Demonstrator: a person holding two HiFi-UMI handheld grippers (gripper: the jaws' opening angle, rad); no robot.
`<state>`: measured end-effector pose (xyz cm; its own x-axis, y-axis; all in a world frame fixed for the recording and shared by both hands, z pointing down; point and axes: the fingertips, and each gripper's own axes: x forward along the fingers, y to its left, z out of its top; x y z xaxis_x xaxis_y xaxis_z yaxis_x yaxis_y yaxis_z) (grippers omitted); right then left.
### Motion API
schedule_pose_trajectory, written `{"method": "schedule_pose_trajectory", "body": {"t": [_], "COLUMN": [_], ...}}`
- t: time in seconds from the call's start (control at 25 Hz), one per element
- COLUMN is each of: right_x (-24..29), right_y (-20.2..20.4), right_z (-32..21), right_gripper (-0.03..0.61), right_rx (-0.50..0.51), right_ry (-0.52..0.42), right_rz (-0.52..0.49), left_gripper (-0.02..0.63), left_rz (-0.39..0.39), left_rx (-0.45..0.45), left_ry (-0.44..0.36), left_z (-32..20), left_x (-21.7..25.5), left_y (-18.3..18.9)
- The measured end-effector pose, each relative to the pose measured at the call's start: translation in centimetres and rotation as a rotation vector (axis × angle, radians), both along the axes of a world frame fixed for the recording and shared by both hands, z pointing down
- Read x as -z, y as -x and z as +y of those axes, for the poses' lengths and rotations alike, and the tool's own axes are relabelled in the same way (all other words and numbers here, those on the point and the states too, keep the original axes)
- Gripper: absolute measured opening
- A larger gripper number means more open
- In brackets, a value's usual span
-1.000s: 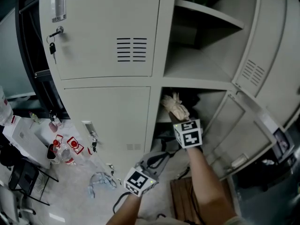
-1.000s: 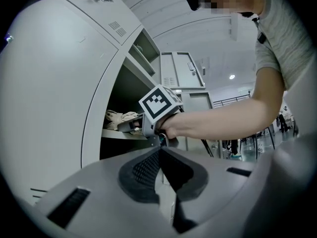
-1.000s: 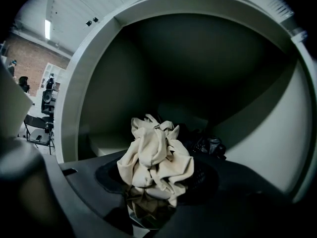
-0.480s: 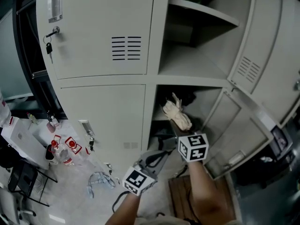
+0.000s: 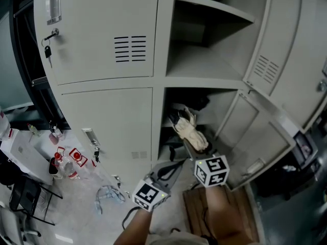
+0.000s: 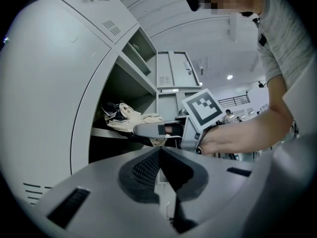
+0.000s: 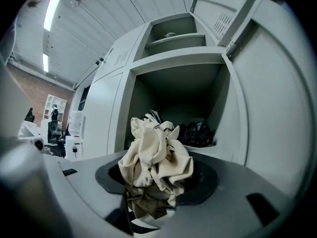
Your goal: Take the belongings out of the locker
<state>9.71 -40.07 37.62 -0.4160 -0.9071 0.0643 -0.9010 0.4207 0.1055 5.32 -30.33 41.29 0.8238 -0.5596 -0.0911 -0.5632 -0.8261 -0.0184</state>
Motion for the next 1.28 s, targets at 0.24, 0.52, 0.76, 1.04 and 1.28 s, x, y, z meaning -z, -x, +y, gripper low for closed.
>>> {"method": "schedule_pose_trajectory", "body": {"t": [0.24,0.52,0.76,1.04,1.28], "right_x": [-1.7,-2.6,-3.2,-4.1,-4.3], "right_y": [0.1,0.4,0.1,-1.0,-2.1], "right_z": [2.9,7.4,10.5,13.4,14.8], "right_gripper": [0.227,0.227,0.227,0.227,0.227], "right_rx": [0.048,0.12,0.148,0.144,0.14], "right_ry": [0.012,0.003,0.011,0.028,0.029], "right_rz": [-0.068,-0.079,-0.074,-0.087,-0.12], "left_gripper": [0.003,0.003,0.003,0.003,0.003], "left_rz": [-0.012,-0.02,-0.028,-0.027,-0.035], "left_rx": [-0.005,-0.012,-0.044,-0.091,-0.109], "left_ry": [0.004,-0.001,0.001,0.01,0.013], "left_z": [0.6,1.8,3.5,6.1,7.5], "left_x": [-0.4,-0.5,-0.9,-1.3,-1.8], "left_y": [-0.1,0.0,-0.9,-2.1,-3.1]}}
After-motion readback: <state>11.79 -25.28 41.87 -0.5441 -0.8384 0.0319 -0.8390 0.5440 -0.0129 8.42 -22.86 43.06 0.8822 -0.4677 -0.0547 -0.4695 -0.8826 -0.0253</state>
